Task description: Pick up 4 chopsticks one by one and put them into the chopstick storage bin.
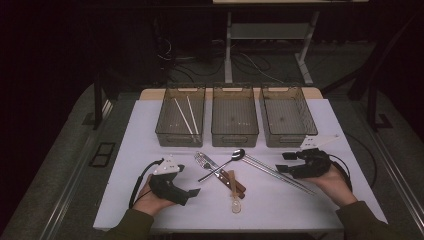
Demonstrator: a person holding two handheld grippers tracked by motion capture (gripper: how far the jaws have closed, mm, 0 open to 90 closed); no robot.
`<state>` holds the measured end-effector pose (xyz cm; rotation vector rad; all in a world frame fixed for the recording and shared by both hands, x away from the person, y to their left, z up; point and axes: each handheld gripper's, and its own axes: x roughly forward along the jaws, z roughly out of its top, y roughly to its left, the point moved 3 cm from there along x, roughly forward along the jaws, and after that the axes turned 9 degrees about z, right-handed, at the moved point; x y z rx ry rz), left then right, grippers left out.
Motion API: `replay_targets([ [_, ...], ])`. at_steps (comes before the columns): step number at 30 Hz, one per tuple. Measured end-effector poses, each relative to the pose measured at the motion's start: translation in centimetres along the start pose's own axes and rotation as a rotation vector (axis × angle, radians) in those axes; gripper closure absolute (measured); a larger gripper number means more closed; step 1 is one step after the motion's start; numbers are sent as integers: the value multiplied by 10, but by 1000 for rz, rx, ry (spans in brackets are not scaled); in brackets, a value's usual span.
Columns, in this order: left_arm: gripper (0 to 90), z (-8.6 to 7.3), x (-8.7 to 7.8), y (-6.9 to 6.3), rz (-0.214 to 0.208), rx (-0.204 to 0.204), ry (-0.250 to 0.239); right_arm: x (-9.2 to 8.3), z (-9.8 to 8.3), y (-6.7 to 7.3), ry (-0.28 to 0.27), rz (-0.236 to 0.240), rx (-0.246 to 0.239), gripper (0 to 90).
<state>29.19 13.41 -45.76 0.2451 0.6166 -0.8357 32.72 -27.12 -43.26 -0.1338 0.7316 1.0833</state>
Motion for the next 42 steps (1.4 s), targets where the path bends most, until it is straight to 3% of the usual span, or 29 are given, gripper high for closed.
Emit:
replay_targets([
  [6, 0, 0, 0, 0, -1, 3, -2, 5, -7, -3, 44, 4, 5, 468],
  [11, 0, 0, 0, 0, -1, 4, -2, 11, -9, -2, 78, 12, -15, 578],
  [21, 0, 1, 0, 0, -2, 5, -1, 21, -14, -7, 127, 34, -6, 742],
  [32, 0, 1, 0, 0, -1, 5, -2, 32, -19, -12, 182, 18, -32, 810],
  [36, 0, 1, 0, 0, -2, 3, -1, 33, -19, -10, 189, -4, -67, 837],
  [42, 0, 0, 1, 0, -2, 5, 1, 33, -20, -9, 187, -14, -77, 850],
])
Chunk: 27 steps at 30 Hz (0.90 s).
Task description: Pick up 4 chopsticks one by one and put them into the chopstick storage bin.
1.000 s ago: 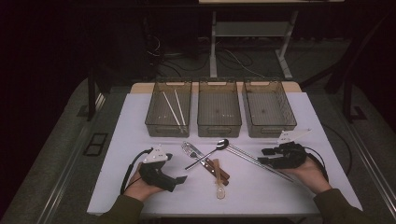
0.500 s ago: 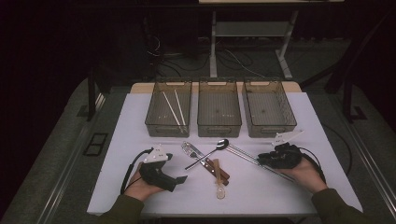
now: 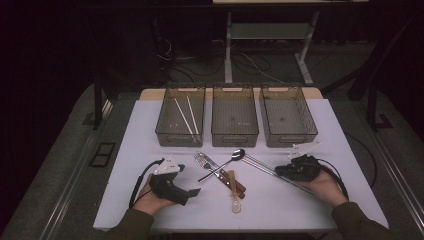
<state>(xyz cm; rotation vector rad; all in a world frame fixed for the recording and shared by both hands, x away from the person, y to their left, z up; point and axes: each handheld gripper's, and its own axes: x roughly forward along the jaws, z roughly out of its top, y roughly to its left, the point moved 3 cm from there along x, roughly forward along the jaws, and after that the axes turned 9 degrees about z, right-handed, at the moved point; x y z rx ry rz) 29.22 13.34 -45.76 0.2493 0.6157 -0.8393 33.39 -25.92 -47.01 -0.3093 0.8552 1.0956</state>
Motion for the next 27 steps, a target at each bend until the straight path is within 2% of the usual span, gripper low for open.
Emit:
replay_targets([
  [4, 0, 0, 0, 0, 0, -1, -1, 0, 0, 1, 0, -8, -12, 854],
  [13, 0, 0, 0, 0, -2, 0, -2, -3, 1, -1, -2, -2, 10, 855],
  [27, 0, 0, 0, 0, -2, 1, 2, -19, 11, -1, -79, 51, 29, 856],
])
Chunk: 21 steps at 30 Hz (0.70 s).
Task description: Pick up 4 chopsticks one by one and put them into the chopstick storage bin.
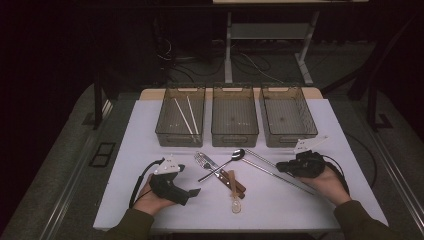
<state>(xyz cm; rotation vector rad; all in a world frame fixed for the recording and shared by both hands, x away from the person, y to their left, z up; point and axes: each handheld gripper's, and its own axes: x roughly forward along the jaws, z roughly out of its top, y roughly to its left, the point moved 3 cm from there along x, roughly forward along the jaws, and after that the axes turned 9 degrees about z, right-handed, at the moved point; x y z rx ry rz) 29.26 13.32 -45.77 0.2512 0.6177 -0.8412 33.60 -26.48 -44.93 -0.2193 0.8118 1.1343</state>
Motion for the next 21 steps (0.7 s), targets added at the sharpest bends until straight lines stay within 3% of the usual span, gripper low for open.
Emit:
replay_targets([
  [21, 0, 0, 0, -1, -3, -5, -9, -7, 41, 6, -73, 39, 10, 855],
])
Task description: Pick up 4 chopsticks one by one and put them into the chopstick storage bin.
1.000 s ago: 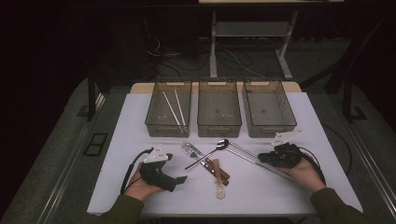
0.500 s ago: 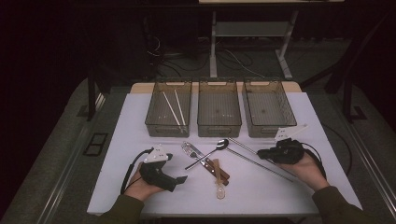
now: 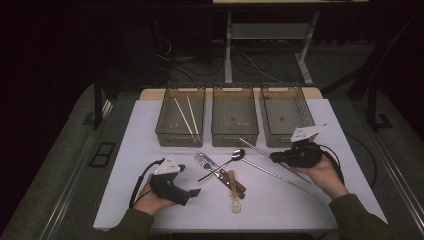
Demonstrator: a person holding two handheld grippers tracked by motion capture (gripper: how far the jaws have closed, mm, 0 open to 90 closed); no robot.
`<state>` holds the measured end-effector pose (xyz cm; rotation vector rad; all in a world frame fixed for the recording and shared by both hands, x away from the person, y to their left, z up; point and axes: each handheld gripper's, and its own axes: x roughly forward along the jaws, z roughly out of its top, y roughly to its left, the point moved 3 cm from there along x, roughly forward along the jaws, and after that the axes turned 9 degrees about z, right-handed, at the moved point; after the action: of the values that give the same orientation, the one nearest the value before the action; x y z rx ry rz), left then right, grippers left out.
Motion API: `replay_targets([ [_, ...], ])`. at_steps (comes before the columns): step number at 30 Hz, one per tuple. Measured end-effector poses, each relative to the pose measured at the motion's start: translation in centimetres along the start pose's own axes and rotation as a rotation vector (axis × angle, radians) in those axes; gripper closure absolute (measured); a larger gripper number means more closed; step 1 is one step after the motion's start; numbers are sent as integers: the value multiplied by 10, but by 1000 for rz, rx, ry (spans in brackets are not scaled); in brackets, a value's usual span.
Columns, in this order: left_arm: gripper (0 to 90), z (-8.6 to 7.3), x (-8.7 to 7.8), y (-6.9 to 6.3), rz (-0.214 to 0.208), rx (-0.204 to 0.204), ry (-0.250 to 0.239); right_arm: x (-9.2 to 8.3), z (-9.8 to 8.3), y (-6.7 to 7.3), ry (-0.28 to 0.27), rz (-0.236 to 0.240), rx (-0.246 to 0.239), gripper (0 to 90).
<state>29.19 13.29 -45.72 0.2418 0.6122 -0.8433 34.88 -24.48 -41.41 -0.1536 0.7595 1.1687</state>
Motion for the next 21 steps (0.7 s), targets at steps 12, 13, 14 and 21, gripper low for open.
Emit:
replay_targets([
  [12, 0, 0, -2, 1, -10, 6, -7, 13, 27, 3, -26, 13, -5, 855],
  [13, 0, 0, -2, 1, -10, 9, -6, 14, 30, 3, -30, 14, -4, 855],
  [14, 0, -1, -2, 1, -8, 8, -7, 15, 32, 2, -32, 13, -4, 855],
  [21, 0, -3, -7, 6, -1, 6, -18, 19, 50, -1, -44, 1, 0, 855],
])
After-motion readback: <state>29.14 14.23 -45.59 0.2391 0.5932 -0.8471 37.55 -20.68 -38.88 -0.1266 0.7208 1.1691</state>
